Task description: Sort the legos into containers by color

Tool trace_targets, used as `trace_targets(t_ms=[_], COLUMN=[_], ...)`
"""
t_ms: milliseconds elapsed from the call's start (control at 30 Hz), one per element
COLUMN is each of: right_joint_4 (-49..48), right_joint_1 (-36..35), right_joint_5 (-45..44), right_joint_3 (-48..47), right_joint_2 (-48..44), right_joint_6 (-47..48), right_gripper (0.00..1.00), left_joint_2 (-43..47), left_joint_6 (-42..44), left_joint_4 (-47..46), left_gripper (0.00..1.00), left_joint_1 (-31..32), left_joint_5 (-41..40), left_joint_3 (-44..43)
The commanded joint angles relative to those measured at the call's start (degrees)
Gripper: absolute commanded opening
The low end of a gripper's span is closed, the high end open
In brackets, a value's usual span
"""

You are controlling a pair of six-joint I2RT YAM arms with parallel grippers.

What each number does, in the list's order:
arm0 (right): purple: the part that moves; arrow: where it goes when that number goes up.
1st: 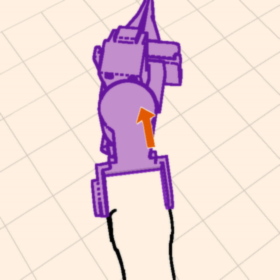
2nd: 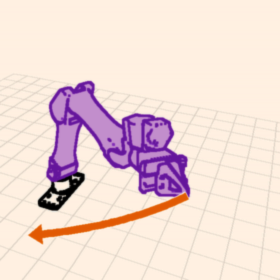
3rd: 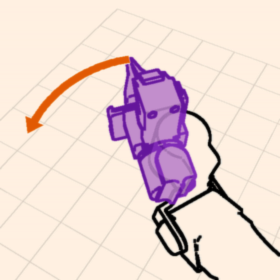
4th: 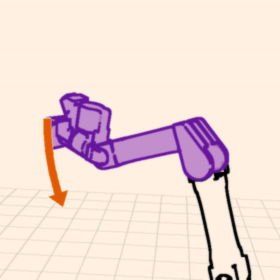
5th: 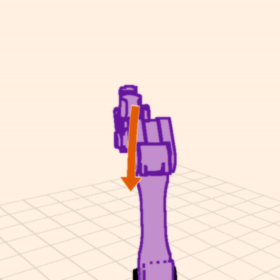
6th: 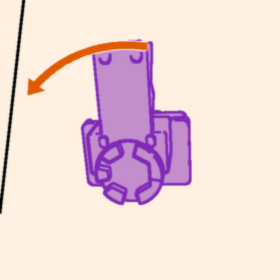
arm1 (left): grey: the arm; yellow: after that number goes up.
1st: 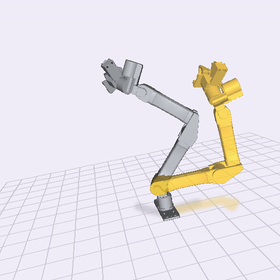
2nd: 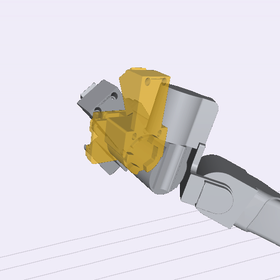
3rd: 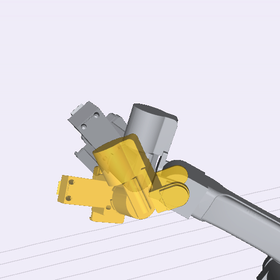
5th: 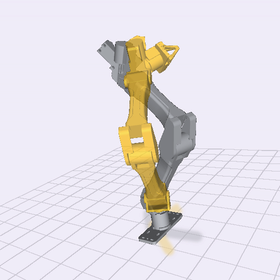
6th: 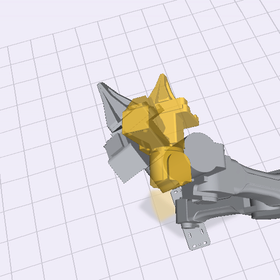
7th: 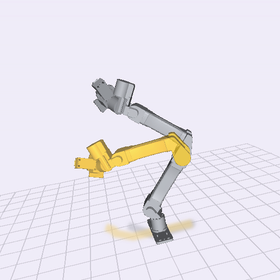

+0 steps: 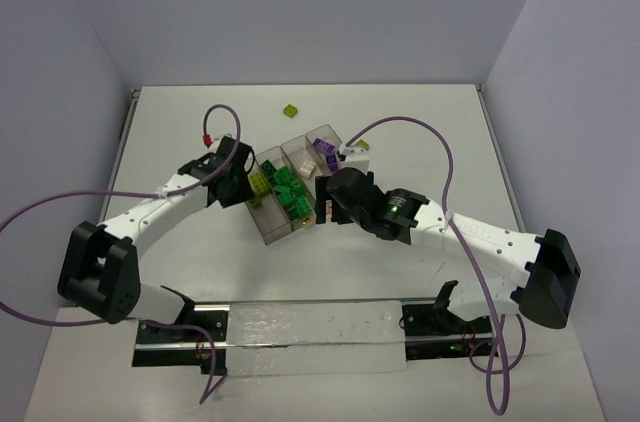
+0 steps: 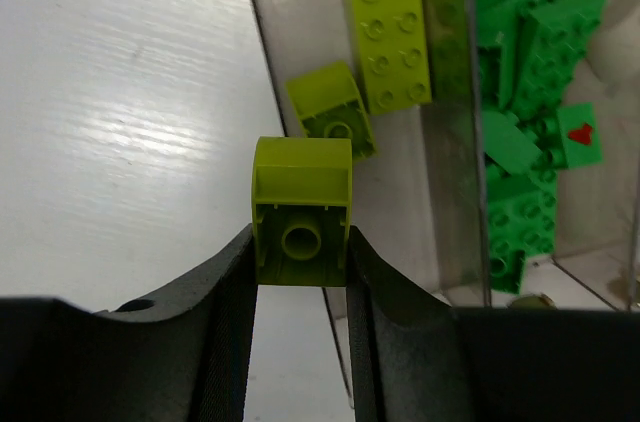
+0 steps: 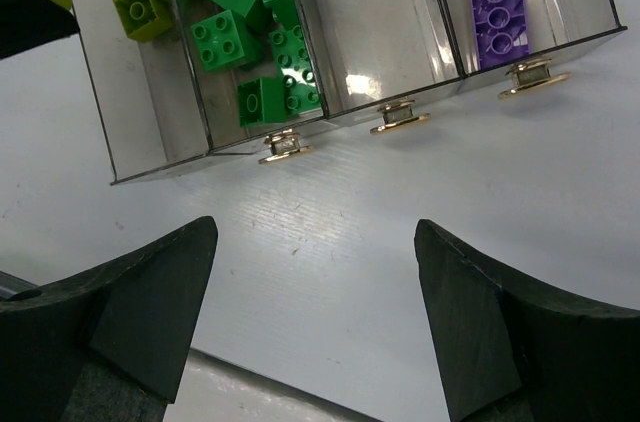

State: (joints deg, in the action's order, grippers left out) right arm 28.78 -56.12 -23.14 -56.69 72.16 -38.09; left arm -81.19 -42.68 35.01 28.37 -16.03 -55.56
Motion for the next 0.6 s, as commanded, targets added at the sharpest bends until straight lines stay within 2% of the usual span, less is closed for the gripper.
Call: trace_targets(t_ms=[0,267,367,467,500,567], right_joint_4=[-0.5,-0.3,-0.1,-0.1,-0.1,-0.2], right_joint_1=[-0.7,-0.7,-0.7,-0.7,-0.7,-0.7], right_joint_5=[-1.2,-1.4,-1.9,-2.1,-2.1,-2.0], right_joint_3=[-1.8,-1.2,-0.9,-0.7,-0.6,-0.6], right_joint_2=[0.2,-0.8,-1.2,-1.4,-1.3,-1.4], right_joint_6=[-0.6,-1.0,-1.0,-1.2,-1.2,-1.2], right_gripper=[0.87,0.87,0.87,0.87,0.87,0.87], left_joint_2=[3.4,-0.4,-2.2,-3.0,-3.1,-2.9], left_joint_6=[-3.2,-4.3,-4.4,-4.5,-4.5,-4.6], left_joint_4=[-3.1,-4.3,-4.5,-4.3,-4.1,-3.8], left_gripper=[0.0,0.01,0.05,0.23,0.37,0.57], left_joint_1=[2.4,4.5,4.7,4.8,4.9,5.0], left_joint_5=[1.9,1.4,1.5,1.9,1.8,1.2], left_joint_3=[0.1,-2.0,-2.9,-3.4,-3.5,-3.8])
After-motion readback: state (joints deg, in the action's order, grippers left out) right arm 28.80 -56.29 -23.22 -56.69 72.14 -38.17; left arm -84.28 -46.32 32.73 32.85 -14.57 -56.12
